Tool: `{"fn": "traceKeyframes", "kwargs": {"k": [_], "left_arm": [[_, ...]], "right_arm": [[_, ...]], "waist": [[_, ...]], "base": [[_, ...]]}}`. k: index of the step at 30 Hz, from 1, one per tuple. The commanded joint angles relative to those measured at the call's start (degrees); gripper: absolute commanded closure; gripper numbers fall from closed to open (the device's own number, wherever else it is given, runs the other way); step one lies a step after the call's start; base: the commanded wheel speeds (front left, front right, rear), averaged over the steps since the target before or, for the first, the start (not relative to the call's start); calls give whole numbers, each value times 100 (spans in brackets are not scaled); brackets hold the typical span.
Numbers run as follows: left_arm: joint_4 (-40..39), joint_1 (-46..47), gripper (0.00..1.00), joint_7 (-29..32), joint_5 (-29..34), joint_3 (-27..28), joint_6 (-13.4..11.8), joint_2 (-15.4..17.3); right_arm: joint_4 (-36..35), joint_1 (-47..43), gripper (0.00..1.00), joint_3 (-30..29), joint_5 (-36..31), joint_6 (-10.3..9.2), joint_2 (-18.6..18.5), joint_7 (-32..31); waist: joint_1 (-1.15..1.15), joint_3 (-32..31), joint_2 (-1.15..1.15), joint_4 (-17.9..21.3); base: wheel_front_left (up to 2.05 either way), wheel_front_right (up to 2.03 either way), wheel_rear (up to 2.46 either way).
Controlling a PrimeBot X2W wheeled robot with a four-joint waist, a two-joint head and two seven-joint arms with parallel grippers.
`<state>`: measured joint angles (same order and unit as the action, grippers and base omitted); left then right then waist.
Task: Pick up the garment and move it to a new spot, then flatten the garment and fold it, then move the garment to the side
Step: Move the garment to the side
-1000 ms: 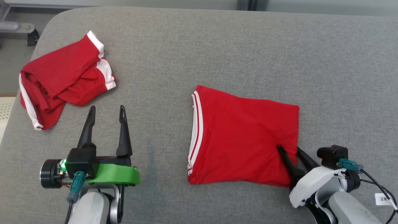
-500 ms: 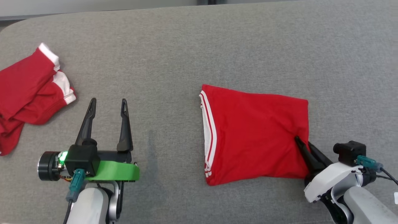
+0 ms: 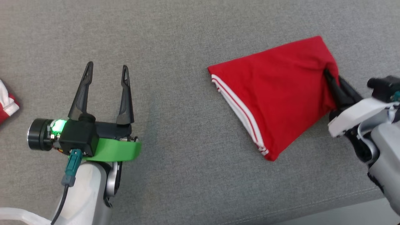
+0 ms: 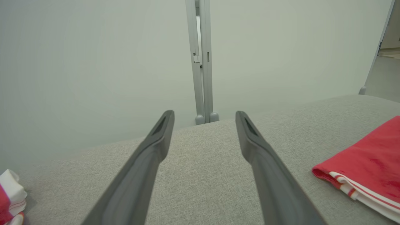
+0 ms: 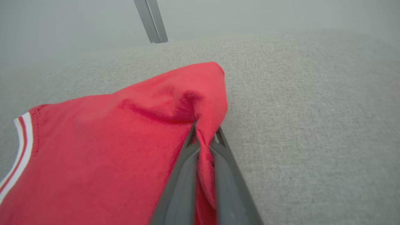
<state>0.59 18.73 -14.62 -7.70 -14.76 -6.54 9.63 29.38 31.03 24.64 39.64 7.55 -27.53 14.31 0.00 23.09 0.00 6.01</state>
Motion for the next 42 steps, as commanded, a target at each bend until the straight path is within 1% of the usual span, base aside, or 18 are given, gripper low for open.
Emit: {"fn": "traceKeyframes", "kwargs": {"k": [1, 5, 7, 9, 11, 12, 14, 17, 19, 20, 22, 25, 27, 31, 36, 38, 42], "left_arm": [[-41, 206, 0, 19, 38, -11, 24, 31], [-106, 533, 0, 27, 140, -111, 71, 23], [-128, 673, 0, 34, 181, -168, 83, -6], [-141, 799, 0, 31, 215, -258, 109, -47], [-137, 901, 0, 24, 250, -337, 141, -90], [-120, 1000, 0, 17, 270, -405, 151, -126], [-110, 1081, 0, 11, 284, -459, 163, -170], [-116, 1179, 0, 6, 292, -493, 159, -197], [-127, 1222, 0, 4, 306, -502, 139, -194], [-131, 1242, 0, 5, 317, -509, 136, -179], [-121, 1263, 0, 15, 315, -511, 135, -151], [-87, 1248, 0, 34, 308, -504, 118, -114], [-58, 1176, 0, 39, 283, -497, 100, -92], [31, 935, 0, 31, 188, -449, 50, -59], [92, 545, 0, 12, 30, -277, -61, 36], [107, 375, 0, 29, -27, -224, -103, 93], [115, 62, 0, 57, -122, -115, -167, 177]], "right_arm": [[69, 309, 100, 8, 71, -13, -94, 53], [514, 1157, 100, 134, 206, -13, -417, 56], [745, 1517, 100, 122, 310, -13, -625, 61], [1042, 1775, 100, 69, 405, -13, -914, 69], [1292, 1930, 100, -45, 486, -13, -1212, 81], [1531, 2008, 100, -171, 590, -13, -1471, 86], [1702, 2021, 100, -238, 642, -13, -1710, 92], [1895, 2067, 100, -428, 645, -13, -1976, 98], [1975, 2107, 100, -652, 526, -13, -2034, 91], [2002, 2139, 57, -821, 419, -13, -2057, 90], [1995, 2103, 0, -1079, 123, -13, -1997, 90], [1886, 1980, 0, -1658, -375, -13, -1828, 91], [1764, 1759, 0, -2065, -687, -12, -1592, 87], [1128, 1223, 0, -2809, -1154, -12, -1073, 88], [-154, 244, 0, -3209, -1586, -13, -120, 87], [-627, -151, 0, -3266, -1712, -12, 230, 88], [-1407, -852, 0, -3206, -1876, -12, 718, 88]], "waist": [[0, 610, 0, 20], [0, 1001, 0, -142], [0, 1151, 0, -225], [0, 1275, 0, -316], [0, 1352, 0, -404], [0, 1417, 0, -476], [0, 1463, 0, -525], [0, 1519, 0, -537], [0, 1536, 0, -513], [0, 1544, 0, -497], [0, 1531, 0, -466], [0, 1468, 0, -403], [0, 1378, 0, -364], [0, 1106, 0, -276], [0, 674, 0, -41], [0, 509, 0, 17], [0, 189, 0, 88]], "base": [[0, 0, 0], [0, 0, 0], [0, 0, 0], [0, 0, 0], [0, 0, 0], [0, 0, 0], [0, 0, 0], [0, 0, 0], [0, 0, 0], [0, 0, 0], [0, 0, 0], [0, 0, 0], [0, 0, 0], [0, 0, 0], [0, 0, 0], [0, 0, 0], [0, 0, 0]]}}
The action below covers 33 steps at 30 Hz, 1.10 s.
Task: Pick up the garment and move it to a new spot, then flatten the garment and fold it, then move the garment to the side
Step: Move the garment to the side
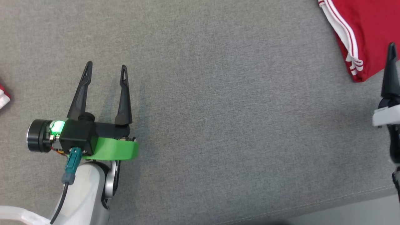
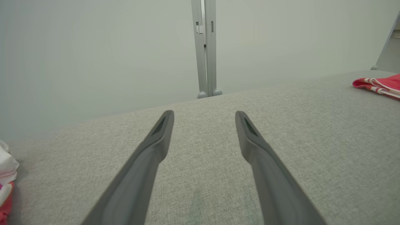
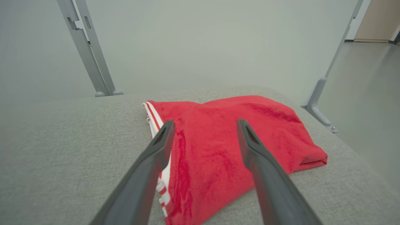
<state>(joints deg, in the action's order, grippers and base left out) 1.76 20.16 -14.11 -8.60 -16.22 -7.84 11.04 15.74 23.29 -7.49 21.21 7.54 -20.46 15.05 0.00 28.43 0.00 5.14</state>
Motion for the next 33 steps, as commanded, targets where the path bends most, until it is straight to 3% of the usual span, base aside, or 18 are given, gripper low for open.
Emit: {"fn": "traceKeyframes", "kwargs": {"k": [1, 11, 19, 24, 33], "left_arm": [[5, -153, 0, 5, -58, 51, -39, 48], [89, -1010, 0, -60, -363, 279, -208, 88], [323, -1586, 0, -89, -503, 367, -280, 23], [517, -1978, 0, -109, -620, 356, -173, 38], [777, -2335, 0, -108, -715, 345, -104, 13]], "right_arm": [[-172, -237, 0, 30, -84, -11, 95, 14], [-1158, -1443, 0, 608, -255, -11, 839, 14], [-1392, -2108, 0, 687, -418, -11, 1003, -115], [-1608, -2563, 0, 595, -542, -11, 1097, -409], [-1966, -3082, 0, 598, -667, -10, 1151, -796]], "waist": [[0, -418, 0, 179], [0, -1229, 0, 132], [0, -1919, 0, -213], [0, -2372, 0, -410], [0, -2876, 0, -489]], "base": [[0, 0, 0], [0, 0, 0], [0, 0, 0], [0, 0, 0], [0, 0, 0]]}}
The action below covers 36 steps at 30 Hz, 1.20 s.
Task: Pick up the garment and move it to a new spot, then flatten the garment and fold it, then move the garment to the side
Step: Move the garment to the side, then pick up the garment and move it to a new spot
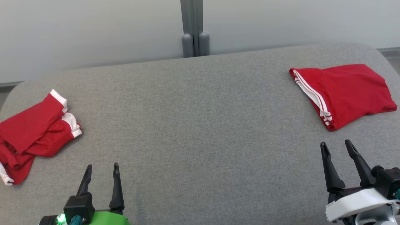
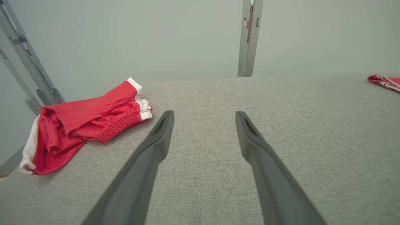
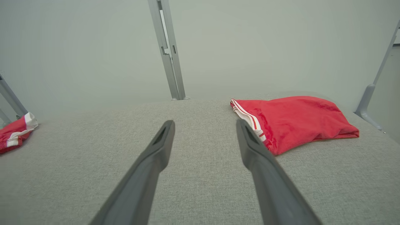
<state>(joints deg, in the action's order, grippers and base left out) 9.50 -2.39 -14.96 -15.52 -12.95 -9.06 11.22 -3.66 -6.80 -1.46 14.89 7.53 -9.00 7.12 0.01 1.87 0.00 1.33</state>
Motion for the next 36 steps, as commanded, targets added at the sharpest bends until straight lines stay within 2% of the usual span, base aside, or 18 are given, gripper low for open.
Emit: {"fn": "traceKeyframes", "kwargs": {"k": [1, 24, 28, 36], "left_arm": [[5, -101, 0, -24, -45, 30, 11, -20], [32, -38, 0, -30, -36, 128, 46, -55], [-46, 73, 0, -25, -7, 193, 40, -76], [-164, 219, 0, -25, 54, 408, 41, -188]], "right_arm": [[-70, -114, 0, -9, -38, -9, 7, -43], [-206, -265, 0, -42, -13, -9, -32, -84], [-296, -209, 0, 3, 10, -9, -58, -101], [-630, -93, 0, 142, 49, -9, -65, -201]], "waist": [[-1, -240, 0, -111], [-1, -258, 0, -225], [-1, -186, 0, -429], [-1, 34, 0, -1223]], "base": [[0, 0, 0], [0, 0, 0], [0, 0, 0], [0, 0, 0]]}}
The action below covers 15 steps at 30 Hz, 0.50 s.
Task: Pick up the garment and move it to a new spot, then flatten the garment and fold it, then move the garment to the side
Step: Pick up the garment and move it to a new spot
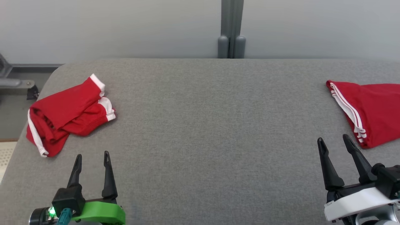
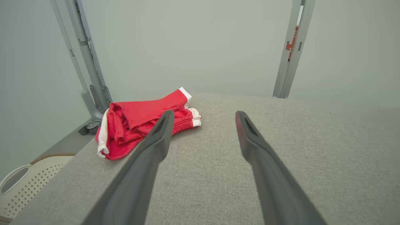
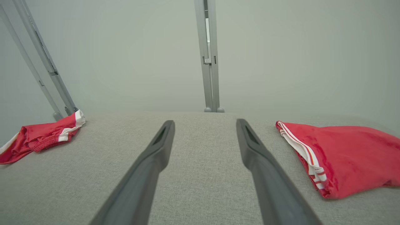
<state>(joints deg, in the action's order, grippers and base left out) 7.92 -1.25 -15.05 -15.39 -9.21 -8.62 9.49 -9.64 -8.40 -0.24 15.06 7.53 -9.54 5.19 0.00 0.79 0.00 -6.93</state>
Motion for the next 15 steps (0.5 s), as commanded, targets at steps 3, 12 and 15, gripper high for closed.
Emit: {"fn": "traceKeyframes", "kwargs": {"k": [3, 12, 15], "left_arm": [[3, 151, 0, -16, 70, 122, 28, -54], [-60, 268, 0, -15, 229, 339, 111, -215], [-60, 341, 0, -15, 294, 388, 150, -279]], "right_arm": [[-137, 77, 0, 69, 12, -9, -44, -61], [-423, 170, 0, 121, -54, -9, -141, -255], [-527, 210, 0, 90, -69, -9, -187, -325]], "waist": [[0, 169, 0, -711], [0, 343, 0, -1347], [0, 468, 0, -1450]], "base": [[0, 0, 0], [0, 0, 0], [0, 0, 0]]}}
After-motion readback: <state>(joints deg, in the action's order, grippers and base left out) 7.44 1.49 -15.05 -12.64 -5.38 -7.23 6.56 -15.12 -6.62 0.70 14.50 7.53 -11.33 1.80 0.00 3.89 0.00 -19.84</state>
